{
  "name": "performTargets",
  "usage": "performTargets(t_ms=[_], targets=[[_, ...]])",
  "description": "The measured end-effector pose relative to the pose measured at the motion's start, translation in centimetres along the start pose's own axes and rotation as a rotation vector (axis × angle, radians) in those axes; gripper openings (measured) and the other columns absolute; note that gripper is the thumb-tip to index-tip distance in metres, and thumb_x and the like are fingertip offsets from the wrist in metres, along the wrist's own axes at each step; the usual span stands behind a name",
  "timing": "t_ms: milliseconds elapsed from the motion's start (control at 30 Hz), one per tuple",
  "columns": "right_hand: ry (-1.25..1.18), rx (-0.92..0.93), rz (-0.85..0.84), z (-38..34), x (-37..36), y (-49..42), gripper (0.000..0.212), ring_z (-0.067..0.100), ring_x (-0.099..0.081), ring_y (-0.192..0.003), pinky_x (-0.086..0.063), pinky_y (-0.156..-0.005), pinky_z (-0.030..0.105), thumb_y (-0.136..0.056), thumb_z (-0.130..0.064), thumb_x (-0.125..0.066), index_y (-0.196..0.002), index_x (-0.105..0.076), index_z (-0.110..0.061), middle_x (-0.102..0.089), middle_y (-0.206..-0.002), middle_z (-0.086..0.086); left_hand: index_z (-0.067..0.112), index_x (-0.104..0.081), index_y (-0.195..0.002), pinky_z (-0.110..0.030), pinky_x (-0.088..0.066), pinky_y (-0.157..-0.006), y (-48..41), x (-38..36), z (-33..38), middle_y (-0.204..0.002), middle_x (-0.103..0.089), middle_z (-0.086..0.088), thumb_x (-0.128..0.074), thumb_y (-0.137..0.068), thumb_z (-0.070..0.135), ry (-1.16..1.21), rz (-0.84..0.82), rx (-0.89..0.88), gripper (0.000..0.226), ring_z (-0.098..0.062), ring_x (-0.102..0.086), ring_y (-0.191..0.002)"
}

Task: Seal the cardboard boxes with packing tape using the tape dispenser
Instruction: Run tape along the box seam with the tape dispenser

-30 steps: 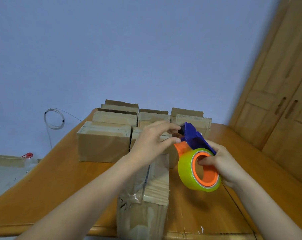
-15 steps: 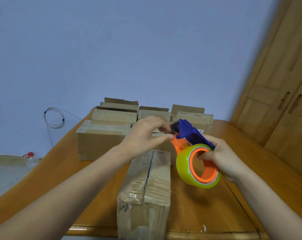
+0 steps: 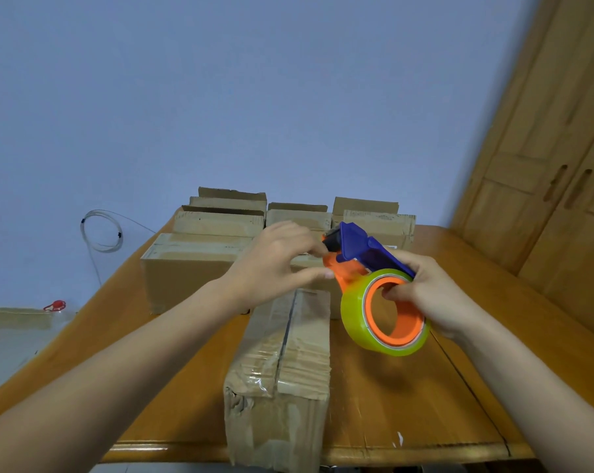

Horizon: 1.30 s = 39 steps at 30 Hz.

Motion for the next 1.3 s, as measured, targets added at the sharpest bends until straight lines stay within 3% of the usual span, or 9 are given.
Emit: performTargets(t_ms=[200,300,367,433,567,700,833,1033,1300], targets=[[0.029,0.035,-0.028,0.3,0.0,0.0,0.053,0.032,-0.062,-0.067,-0.051,-0.061,0.038,-0.082,0.011,-0.061,-0.118,-0.06,-0.029,-0.068,-0.076,0.002,0.011,-0.074,-0.082,-0.014,-0.037,-0.077,-0.5,0.0,-0.5,-0.08,-0.071,0.001,-0.06,-0.086,0.031,0.04,-0.023,-0.018,0.025,-0.001,-0.053,-0.078],[0.092,0.086,-0.03,0.5,0.3,-0.3,0.06,0.029,-0.059,-0.065,-0.048,-0.058,0.037,-0.083,0.013,-0.058,-0.119,-0.06,-0.035,-0.068,-0.077,0.005,0.014,-0.075,-0.078,-0.025,-0.04,-0.08,-0.7,0.1,-1.2,-0.078,-0.071,0.006,-0.061,-0.086,0.031,0.008,-0.019,-0.05,0.023,-0.006,-0.057,-0.075],[0.159,0.162,-0.031,0.5,0.5,-0.6,0.072,0.029,-0.058,-0.067,-0.046,-0.058,0.039,-0.082,0.018,-0.052,-0.117,-0.057,-0.046,-0.07,-0.088,0.006,0.017,-0.075,-0.076,-0.033,-0.041,-0.084,-0.6,0.1,-1.5,-0.078,-0.071,0.008,-0.06,-0.086,0.032,-0.011,-0.015,-0.066,0.023,-0.006,-0.059,-0.077],[0.246,0.258,-0.045,0.5,0.8,-0.8,0.085,0.026,-0.062,-0.081,-0.05,-0.064,0.042,-0.079,0.022,-0.047,-0.121,-0.053,-0.051,-0.069,-0.107,-0.007,0.018,-0.074,-0.075,-0.035,-0.042,-0.085,-0.3,-0.1,-1.6,-0.079,-0.071,0.009,-0.061,-0.087,0.03,-0.068,-0.008,-0.118,0.022,-0.007,-0.06,-0.079],[0.359,0.4,-0.071,0.6,1.2,-1.1,0.09,-0.005,-0.051,-0.114,-0.046,-0.078,0.01,-0.077,0.024,-0.048,-0.127,-0.046,-0.051,-0.053,-0.123,-0.029,0.018,-0.075,-0.079,-0.038,-0.044,-0.089,0.3,-0.5,-1.7,-0.086,-0.073,0.007,-0.062,-0.088,0.024,-0.17,0.026,-0.222,0.017,-0.011,-0.065,-0.092],[0.486,0.479,-0.072,1.8,1.3,-1.2,0.098,-0.009,-0.04,-0.124,-0.036,-0.094,0.008,-0.073,0.022,-0.048,-0.133,-0.039,-0.055,-0.044,-0.13,-0.038,0.019,-0.076,-0.081,-0.038,-0.041,-0.097,1.7,-1.7,-2.3,-0.093,-0.075,0.007,-0.061,-0.087,0.019,-0.219,0.04,-0.26,0.016,-0.011,-0.066,-0.103],[0.635,0.532,-0.029,3.8,1.5,-1.3,0.1,0.007,-0.043,-0.12,-0.038,-0.094,0.023,-0.075,0.015,-0.049,-0.135,-0.029,-0.062,-0.047,-0.136,-0.02,0.023,-0.077,-0.084,-0.035,-0.04,-0.097,2.9,-1.8,-3.5,-0.097,-0.074,0.01,-0.063,-0.088,0.024,-0.212,0.054,-0.237,0.015,-0.009,-0.064,-0.108],[0.707,0.509,0.006,5.9,3.8,-1.4,0.097,0.023,-0.047,-0.112,-0.045,-0.088,0.037,-0.07,0.021,-0.051,-0.137,-0.035,-0.047,-0.051,-0.136,-0.003,0.022,-0.077,-0.083,-0.039,-0.046,-0.091,5.2,-0.2,-6.2,-0.094,-0.074,0.01,-0.063,-0.089,0.027,-0.223,0.111,-0.171,0.017,-0.011,-0.064,-0.106],[0.883,0.505,0.043,7.8,5.9,-1.4,0.115,0.015,-0.041,-0.108,-0.035,-0.077,0.015,-0.071,0.018,-0.068,-0.139,-0.019,-0.06,-0.044,-0.135,-0.017,0.017,-0.078,-0.084,-0.042,-0.049,-0.089,7.1,1.5,-9.9,-0.099,-0.074,0.002,-0.054,-0.096,0.033,-0.271,0.068,-0.12,0.031,-0.018,-0.066,-0.105]])
Point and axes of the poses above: each hand's wrist, its own y-axis away from the middle knuckle, its own x-axis out of the back of the hand, z = x × y, the point moved 3 cm from there along -y, towards the middle knuckle
